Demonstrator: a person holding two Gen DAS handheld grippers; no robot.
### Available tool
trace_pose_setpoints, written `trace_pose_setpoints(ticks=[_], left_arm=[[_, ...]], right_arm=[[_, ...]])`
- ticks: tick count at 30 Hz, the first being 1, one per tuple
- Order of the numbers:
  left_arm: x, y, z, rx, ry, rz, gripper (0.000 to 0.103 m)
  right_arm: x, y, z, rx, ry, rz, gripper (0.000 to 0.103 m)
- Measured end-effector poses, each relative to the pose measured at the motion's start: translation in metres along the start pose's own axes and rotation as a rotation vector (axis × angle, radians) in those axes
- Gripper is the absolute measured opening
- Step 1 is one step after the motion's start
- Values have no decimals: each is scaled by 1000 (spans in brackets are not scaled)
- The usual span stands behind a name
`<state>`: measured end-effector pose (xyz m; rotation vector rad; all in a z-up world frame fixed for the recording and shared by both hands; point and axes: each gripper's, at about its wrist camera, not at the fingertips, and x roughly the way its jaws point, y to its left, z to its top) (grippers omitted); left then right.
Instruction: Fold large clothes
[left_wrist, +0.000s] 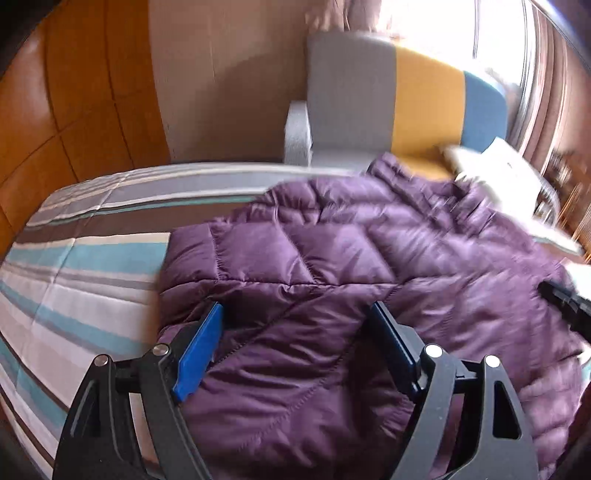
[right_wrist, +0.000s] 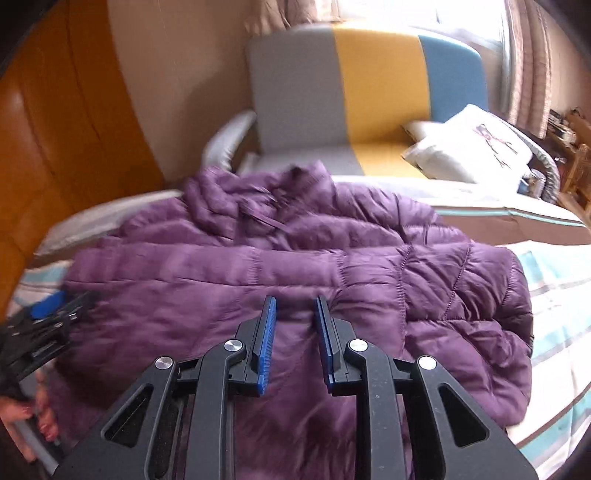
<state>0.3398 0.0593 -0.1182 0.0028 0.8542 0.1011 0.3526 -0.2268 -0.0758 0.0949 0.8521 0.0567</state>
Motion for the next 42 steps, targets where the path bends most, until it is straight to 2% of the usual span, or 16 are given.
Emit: trace_pose_setpoints(ticks=[2, 4, 9, 11, 15, 16, 18, 20, 22, 26, 28, 31, 33, 36, 39, 42], left_arm=[[14, -1, -6, 22, 14, -3, 82], [16, 0, -9, 11, 9, -18, 82], [2, 3, -1, 6, 17, -53, 80], [-12, 7, 13, -33, -22, -83, 81], [-19, -3, 52, -39, -91, -95, 81], [-14, -12, 65, -21, -96, -90, 81], [5, -30, 86, 24, -67, -93, 80], [26, -43, 99, 53, -31, -71, 72], [52, -55, 108, 84, 17, -47, 72], [99, -61, 113, 79, 97, 2, 71], [110, -58, 112, 63, 95, 0, 73], [116, -61, 109, 67, 62, 26, 73], [119, -56, 107, 28, 49, 22, 73], [119, -52, 105, 10, 48, 13, 74], [118, -54, 106, 20, 49, 17, 74], [104, -50, 107, 36, 50, -11, 84]], right_arm=[[15, -10, -5, 23, 28, -15, 21], [24, -19, -16, 49, 13, 17, 21], [6, -25, -16, 63, -6, 66, 21], [-9, -29, -10, 55, -45, 95, 21], [-23, -42, 19, 68, -112, 79, 22], [-20, -41, 30, 67, -114, 59, 27], [-13, -43, 46, 70, -128, 44, 27], [6, -45, 64, 81, -105, 24, 27], [26, -41, 80, 65, -72, 1, 27], [73, -29, 94, 5, 14, -38, 27], [95, -36, 97, 45, 58, -46, 27], [112, -46, 95, 90, 49, -78, 21], [116, -44, 91, 66, 5, -115, 21], [116, -43, 91, 60, -6, -130, 21], [112, -43, 93, 65, -2, -106, 21], [83, -39, 91, 55, -35, -46, 23]])
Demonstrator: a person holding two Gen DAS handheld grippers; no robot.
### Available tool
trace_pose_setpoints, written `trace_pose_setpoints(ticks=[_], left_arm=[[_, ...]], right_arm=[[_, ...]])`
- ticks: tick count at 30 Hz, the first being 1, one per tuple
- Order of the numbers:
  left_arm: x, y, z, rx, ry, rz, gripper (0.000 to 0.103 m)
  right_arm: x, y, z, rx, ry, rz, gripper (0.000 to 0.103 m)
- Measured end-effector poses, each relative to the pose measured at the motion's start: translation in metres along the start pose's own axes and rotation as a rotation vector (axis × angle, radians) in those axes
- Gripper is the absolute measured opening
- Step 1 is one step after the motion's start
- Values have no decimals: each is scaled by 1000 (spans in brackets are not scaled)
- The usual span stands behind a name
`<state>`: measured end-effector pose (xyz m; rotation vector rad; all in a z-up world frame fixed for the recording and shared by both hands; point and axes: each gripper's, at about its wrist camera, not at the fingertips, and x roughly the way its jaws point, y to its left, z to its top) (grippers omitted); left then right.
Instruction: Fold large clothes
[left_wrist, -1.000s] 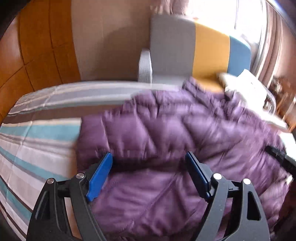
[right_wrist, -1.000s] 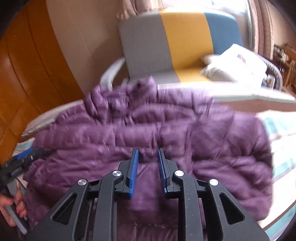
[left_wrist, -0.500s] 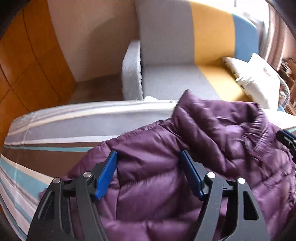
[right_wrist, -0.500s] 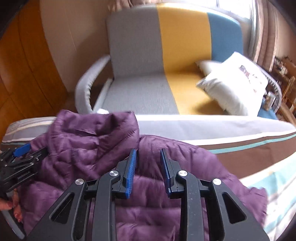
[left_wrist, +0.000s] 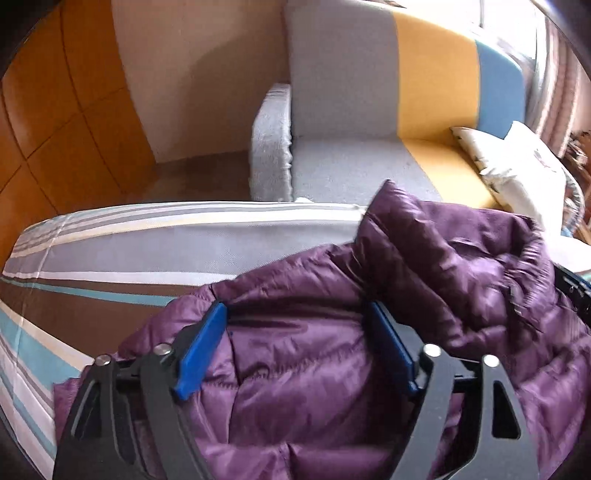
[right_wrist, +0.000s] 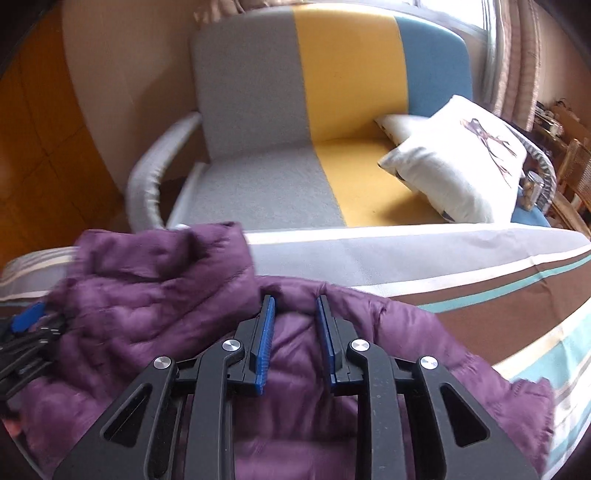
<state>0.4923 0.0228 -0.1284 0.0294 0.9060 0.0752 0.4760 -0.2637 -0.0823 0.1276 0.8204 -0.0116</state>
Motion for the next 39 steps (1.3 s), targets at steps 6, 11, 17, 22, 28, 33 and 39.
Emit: trace_pose_setpoints(ticks=[6, 11, 17, 22, 28, 33, 39], left_arm=[[-74, 34, -32, -74, -161, 5, 92], [-90, 59, -80, -74, -138, 66, 92], [-60, 70, -98, -52, -53, 125, 98], [-59, 71, -98, -49, -39, 127, 99], [-98, 78, -119, -94, -62, 77, 101], [-130, 76, -154, -102, -71, -7, 101], [-154, 66, -196, -52, -60, -70, 101]], right_arm=[[-80, 10, -37, -84, -87, 59, 23], [-89, 17, -76, -86, -32, 103, 23], [-54, -2, -96, -1, 31, 37, 24], [-56, 7, -94, -48, 25, -26, 28], [-99, 12, -101, -61, -8, -31, 48], [-132, 15, -123, -83, -2, -34, 48], [-160, 12, -159, -84, 10, -52, 48]])
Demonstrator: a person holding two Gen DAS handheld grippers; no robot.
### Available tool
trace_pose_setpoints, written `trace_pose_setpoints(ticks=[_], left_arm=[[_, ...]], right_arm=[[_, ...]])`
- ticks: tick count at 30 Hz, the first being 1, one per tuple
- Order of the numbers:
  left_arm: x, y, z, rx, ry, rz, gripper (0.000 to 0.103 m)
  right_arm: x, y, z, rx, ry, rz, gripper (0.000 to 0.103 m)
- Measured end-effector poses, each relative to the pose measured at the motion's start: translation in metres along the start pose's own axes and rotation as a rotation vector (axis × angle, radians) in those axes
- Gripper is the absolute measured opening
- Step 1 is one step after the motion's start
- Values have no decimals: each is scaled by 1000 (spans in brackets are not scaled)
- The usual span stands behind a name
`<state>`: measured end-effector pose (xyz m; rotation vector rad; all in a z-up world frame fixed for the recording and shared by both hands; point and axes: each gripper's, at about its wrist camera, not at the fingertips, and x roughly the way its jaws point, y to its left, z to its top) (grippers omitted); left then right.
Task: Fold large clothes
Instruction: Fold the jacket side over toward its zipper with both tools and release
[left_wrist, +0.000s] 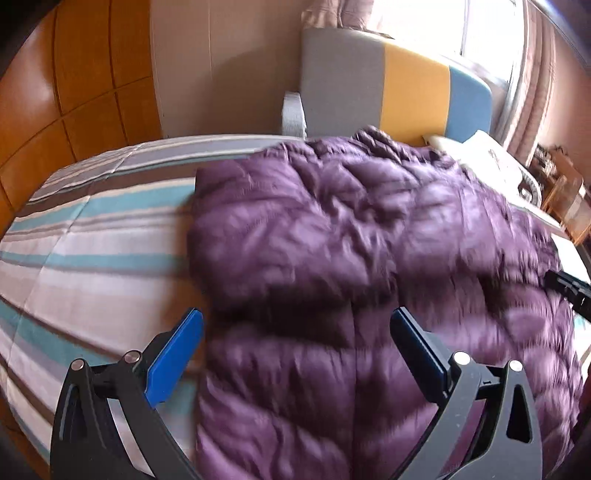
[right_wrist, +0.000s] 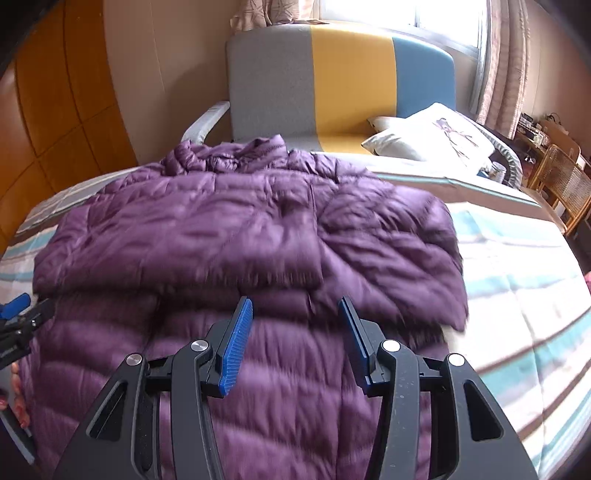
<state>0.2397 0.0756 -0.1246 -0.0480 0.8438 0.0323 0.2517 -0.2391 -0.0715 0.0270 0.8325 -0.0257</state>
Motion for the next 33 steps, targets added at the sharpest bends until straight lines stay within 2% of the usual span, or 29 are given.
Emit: trace_pose_setpoints(ticks=[9, 17, 26, 33], left_arm=[[-21, -6, -41, 18, 21, -21, 101], [-46, 0, -60, 52, 6, -29, 101], [-77, 27, -88, 102, -17, -25, 101], [-83, 51, -110, 50, 32, -71, 98]], right_arm=[[-24, -3, -42, 37, 24, 17, 48], [-45, -5, -69, 36, 24, 43, 48], [-86, -53, -106, 53, 31, 7, 48], [-104, -94, -139, 96, 61, -10, 48]])
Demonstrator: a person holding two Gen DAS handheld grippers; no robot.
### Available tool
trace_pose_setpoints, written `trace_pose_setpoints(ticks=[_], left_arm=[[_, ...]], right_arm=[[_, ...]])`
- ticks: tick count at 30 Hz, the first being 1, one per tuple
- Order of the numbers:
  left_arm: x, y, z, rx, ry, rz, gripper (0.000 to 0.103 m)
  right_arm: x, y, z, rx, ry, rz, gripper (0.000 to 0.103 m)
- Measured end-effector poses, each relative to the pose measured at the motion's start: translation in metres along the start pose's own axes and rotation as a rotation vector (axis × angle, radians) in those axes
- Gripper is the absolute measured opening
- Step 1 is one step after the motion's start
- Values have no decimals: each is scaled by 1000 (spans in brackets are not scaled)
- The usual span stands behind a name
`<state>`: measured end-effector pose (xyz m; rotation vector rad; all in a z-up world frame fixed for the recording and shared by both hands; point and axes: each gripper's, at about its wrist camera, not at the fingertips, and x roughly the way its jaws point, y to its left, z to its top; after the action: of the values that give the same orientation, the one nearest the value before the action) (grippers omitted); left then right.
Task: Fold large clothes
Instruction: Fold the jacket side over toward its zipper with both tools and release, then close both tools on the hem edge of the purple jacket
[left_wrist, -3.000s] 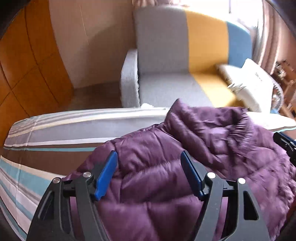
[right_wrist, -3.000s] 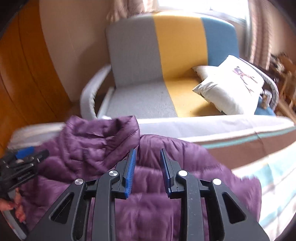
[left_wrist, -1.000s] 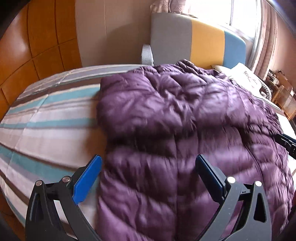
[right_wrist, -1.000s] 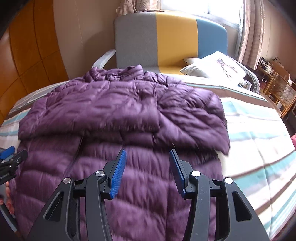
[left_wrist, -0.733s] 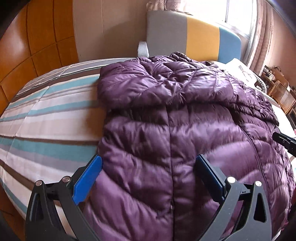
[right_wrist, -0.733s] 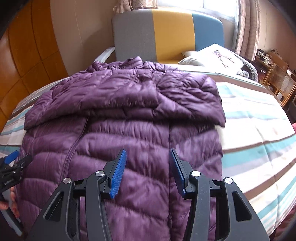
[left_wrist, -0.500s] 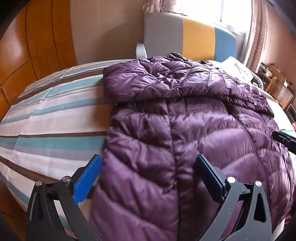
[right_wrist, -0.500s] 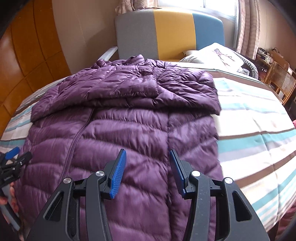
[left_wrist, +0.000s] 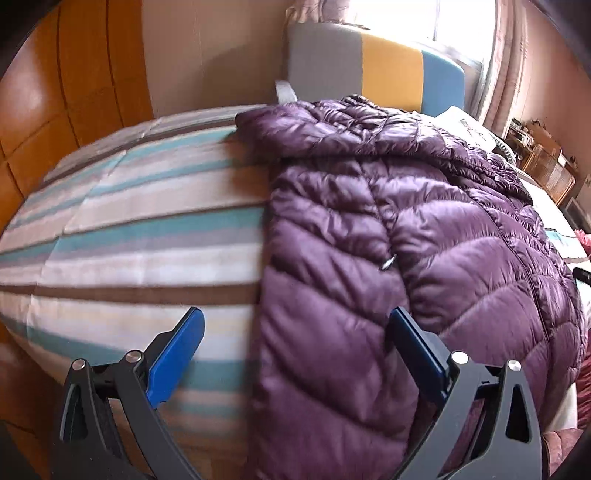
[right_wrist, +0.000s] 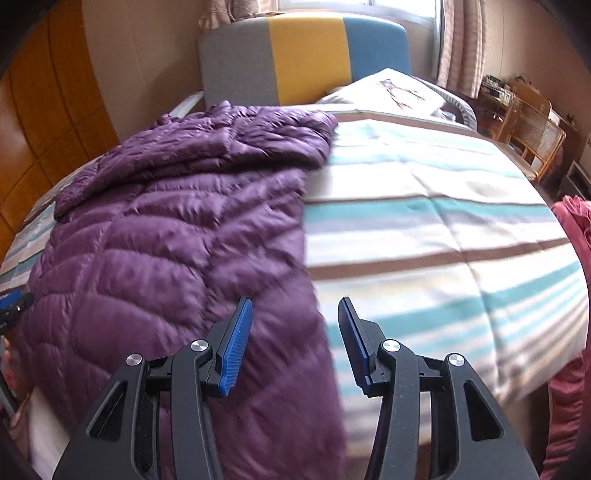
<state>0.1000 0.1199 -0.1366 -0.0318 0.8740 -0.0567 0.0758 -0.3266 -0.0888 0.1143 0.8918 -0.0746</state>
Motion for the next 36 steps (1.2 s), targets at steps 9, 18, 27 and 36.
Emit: trace_pose_setpoints(ticks=[9, 18, 27, 36], left_arm=[[-14, 3, -21, 2, 32, -78, 78], [-26, 3, -38, 50, 71, -90, 71], [-30, -5, -48, 109, 115, -100, 59], [-54, -15, -39, 113, 52, -174, 5]], right_arm=[[-8, -24, -34, 28, 87, 84, 48], [-8, -23, -59, 23, 165, 149, 49], [-5, -5, -63, -81, 218, 131, 34], [-24, -1, -53, -37, 112, 314, 5]])
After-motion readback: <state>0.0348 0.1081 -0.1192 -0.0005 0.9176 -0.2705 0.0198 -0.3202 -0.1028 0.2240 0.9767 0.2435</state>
